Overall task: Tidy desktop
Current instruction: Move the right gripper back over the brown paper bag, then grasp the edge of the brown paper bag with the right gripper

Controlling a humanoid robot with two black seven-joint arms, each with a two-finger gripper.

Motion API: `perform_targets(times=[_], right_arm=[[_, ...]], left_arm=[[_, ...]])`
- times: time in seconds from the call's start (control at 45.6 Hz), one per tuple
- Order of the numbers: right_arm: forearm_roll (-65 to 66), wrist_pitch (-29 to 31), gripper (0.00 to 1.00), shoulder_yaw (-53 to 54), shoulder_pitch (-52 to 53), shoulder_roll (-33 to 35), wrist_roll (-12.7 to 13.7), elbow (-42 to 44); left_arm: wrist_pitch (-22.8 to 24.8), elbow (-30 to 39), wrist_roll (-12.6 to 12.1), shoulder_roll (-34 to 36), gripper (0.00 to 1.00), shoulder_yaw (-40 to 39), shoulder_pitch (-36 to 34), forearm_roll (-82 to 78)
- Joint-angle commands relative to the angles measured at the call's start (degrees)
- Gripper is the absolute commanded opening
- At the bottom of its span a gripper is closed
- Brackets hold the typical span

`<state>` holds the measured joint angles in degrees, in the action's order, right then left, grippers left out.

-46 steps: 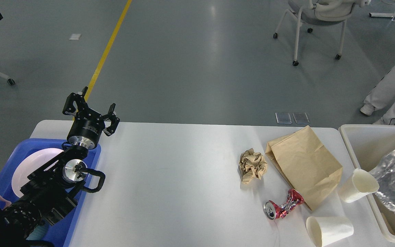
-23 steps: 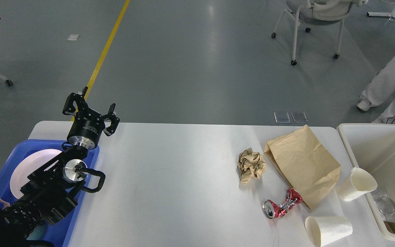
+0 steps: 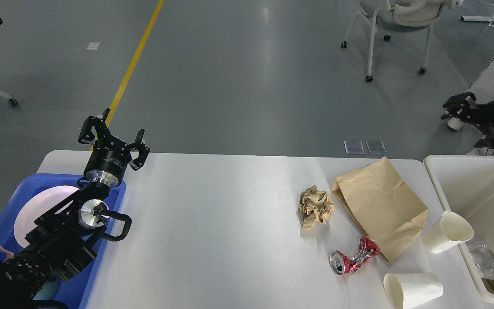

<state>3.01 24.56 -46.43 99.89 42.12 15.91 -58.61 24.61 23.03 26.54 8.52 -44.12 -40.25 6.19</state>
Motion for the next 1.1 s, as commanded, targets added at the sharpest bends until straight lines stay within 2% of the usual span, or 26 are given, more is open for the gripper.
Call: perform_targets(times=[0.0,0.131,0.263,0.416,0.592,0.701,0.789,0.964,1.074], right_arm=[[0.24,8.13,1.0,-1.65,9.52,-0.11,0.17,-13.0],[0.24,8.84,1.0,-1.65,14.45,-0.9,0.52,-21.98],[1.03,8.31,1.0,-2.08,13.58,-2.74,0.52,-21.73],[3.23,4.54,1.0,-2.61,4.45,-3.62,0.35,-14.1],[6.57,-4.51,1.0,-2.44,-9.0,-6.26,-0.44,-1.44],[8.68,-9.78,1.0,-2.35,-14.54,-8.46,-1.41,2.44],[9.82,-13.48,1.0,-2.44,-19.11,-10.39,-3.78,5.6],[12.72,-19.55,1.0,-2.53,-25.88,-15.57,-11.86,13.25],[13.95,-22.45,1.0,-2.7,-28.0,-16.81,-15.2,14.57]], left_arm=[[0.0,0.0,0.0,0.0,0.98,0.0,0.0,-0.04],[0.08,0.0,0.0,0.0,0.98,0.0,0.0,0.05],[0.08,0.0,0.0,0.0,0.98,0.0,0.0,-0.04],[0.08,0.0,0.0,0.0,0.98,0.0,0.0,0.05],[0.08,0.0,-0.09,0.0,0.98,0.0,0.0,-0.04],[0.0,0.0,0.0,0.0,0.98,0.0,0.0,-0.04],[0.08,0.0,0.0,-0.09,0.98,0.0,0.0,-0.04],[0.08,0.0,0.0,0.0,0.98,0.0,0.0,0.05],[0.08,0.0,0.0,0.0,0.98,0.0,0.0,-0.04]])
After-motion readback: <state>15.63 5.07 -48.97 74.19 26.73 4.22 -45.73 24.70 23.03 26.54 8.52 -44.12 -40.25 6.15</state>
